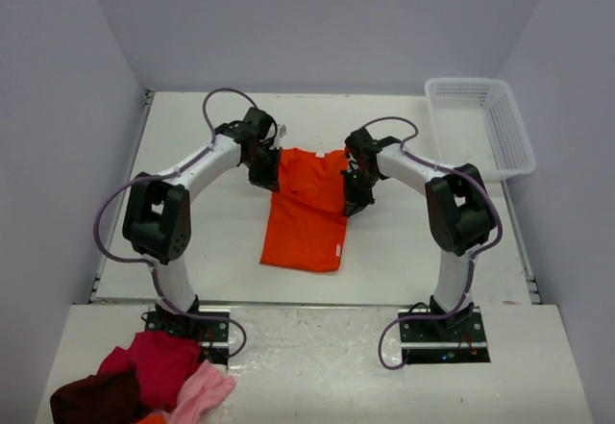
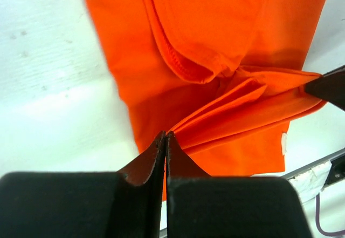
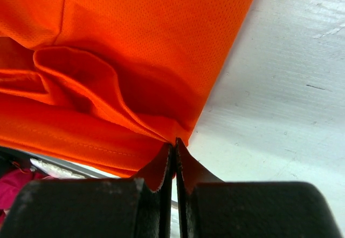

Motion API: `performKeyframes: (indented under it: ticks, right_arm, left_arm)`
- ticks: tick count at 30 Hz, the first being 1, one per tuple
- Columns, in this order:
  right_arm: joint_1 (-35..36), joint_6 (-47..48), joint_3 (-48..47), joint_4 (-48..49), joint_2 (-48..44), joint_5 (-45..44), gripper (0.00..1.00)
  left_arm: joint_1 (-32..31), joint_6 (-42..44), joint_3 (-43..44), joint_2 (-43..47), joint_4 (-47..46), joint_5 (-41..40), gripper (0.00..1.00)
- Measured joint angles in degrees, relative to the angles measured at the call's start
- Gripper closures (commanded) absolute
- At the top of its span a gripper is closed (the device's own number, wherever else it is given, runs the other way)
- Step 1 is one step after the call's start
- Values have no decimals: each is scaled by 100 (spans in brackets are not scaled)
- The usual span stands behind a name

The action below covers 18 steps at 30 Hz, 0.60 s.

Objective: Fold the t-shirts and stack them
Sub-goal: Fold the folded rectangular tshirt in 1/3 of the way

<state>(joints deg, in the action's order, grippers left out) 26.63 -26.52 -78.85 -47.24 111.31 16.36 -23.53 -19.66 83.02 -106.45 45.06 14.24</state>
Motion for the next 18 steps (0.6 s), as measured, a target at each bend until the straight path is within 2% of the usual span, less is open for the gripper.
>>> performKeyframes:
  ticks: [10,18]
  right_arm:
    - [7,76,-490,-199,2,-42,100]
    - [7,129,-1165,-481,304,-46,100]
  left_arm:
    - [0,-184,2,699,525,-570,100]
    - [0,-164,81,293,490,-636,100]
